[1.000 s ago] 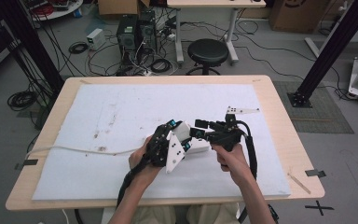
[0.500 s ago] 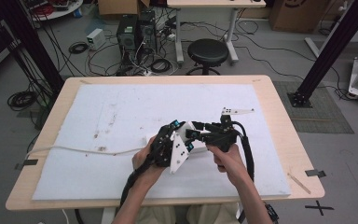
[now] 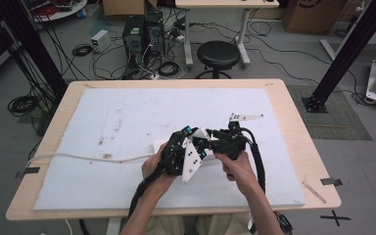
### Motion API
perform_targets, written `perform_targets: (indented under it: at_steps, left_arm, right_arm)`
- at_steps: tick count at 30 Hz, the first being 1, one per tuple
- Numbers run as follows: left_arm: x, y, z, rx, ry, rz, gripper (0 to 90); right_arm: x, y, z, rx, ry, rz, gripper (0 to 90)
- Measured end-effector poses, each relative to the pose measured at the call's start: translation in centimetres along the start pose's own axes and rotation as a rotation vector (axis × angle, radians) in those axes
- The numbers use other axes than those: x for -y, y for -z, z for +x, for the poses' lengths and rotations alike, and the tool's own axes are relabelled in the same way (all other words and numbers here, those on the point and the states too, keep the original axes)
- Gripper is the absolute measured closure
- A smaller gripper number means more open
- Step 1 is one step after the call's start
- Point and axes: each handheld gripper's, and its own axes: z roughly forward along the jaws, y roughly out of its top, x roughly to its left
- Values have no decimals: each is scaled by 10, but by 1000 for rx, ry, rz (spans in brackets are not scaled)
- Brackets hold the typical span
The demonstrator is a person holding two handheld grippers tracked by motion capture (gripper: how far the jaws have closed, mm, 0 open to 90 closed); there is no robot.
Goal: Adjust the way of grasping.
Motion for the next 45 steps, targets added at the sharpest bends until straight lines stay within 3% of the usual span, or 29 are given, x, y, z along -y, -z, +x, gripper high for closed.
perform_targets:
  at_steps: [4, 6, 17, 45]
  left_arm:
    - [0, 0, 0, -1, 4, -4, 423]
    - [0, 0, 0, 2, 3, -1, 423]
    - [1, 1, 1, -2, 9, -3, 424]
    - [0, -1, -1, 6, 0, -6, 423]
  right_arm:
    - [0, -1, 0, -3, -1, 2, 290]
    - [0, -1, 0, -6, 9, -5, 337]
    - [0, -1, 1, -20, 23, 4, 418]
    - [4, 0, -3, -31, 22, -13, 525]
